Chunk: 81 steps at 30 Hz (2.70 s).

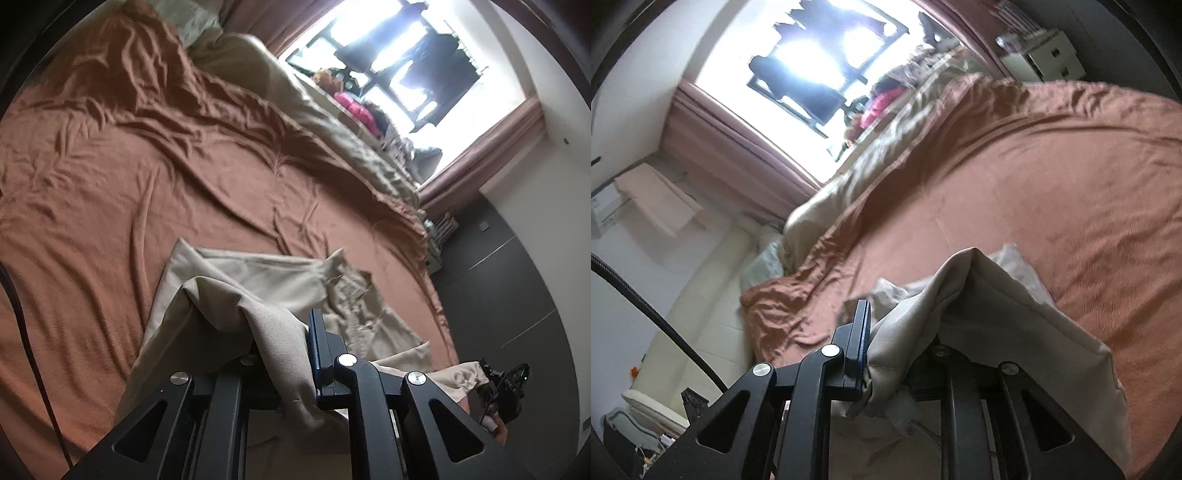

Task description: Fold large clothes

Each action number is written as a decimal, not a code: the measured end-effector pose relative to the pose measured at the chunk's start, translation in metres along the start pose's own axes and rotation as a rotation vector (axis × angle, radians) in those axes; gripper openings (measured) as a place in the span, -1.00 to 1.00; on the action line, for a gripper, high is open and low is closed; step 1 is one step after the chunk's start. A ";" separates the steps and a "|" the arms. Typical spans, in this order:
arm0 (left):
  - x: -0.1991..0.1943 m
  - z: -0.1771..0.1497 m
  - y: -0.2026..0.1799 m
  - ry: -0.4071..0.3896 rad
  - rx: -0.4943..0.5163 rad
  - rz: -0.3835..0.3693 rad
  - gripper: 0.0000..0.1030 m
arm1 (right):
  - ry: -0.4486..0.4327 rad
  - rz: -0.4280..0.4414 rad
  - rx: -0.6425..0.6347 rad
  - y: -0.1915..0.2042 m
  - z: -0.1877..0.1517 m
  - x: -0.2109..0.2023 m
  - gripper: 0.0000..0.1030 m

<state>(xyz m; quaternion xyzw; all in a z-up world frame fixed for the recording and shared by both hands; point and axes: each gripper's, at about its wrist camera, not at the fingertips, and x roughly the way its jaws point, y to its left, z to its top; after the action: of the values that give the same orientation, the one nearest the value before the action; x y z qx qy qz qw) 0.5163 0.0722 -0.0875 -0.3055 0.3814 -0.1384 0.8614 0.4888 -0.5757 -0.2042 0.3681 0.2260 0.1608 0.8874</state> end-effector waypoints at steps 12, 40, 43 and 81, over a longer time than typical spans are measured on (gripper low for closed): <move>0.014 0.005 0.004 0.000 0.028 -0.006 0.98 | -0.014 -0.076 0.051 0.026 0.002 -0.011 1.00; 0.028 -0.038 0.097 0.150 0.098 0.288 0.03 | 0.493 -0.399 -0.536 0.163 -0.051 0.126 0.25; 0.036 -0.037 0.095 0.155 0.129 0.292 -0.52 | 0.507 -0.431 -0.568 0.158 -0.050 0.146 -0.50; -0.090 -0.111 0.139 0.046 -0.151 0.194 0.18 | 0.511 -0.483 -0.518 0.186 -0.092 0.203 -0.08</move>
<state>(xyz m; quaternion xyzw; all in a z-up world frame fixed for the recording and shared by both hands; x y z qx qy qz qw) 0.3745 0.1752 -0.1817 -0.3280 0.4384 -0.0323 0.8362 0.5905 -0.3046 -0.1841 0.0185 0.4702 0.0860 0.8782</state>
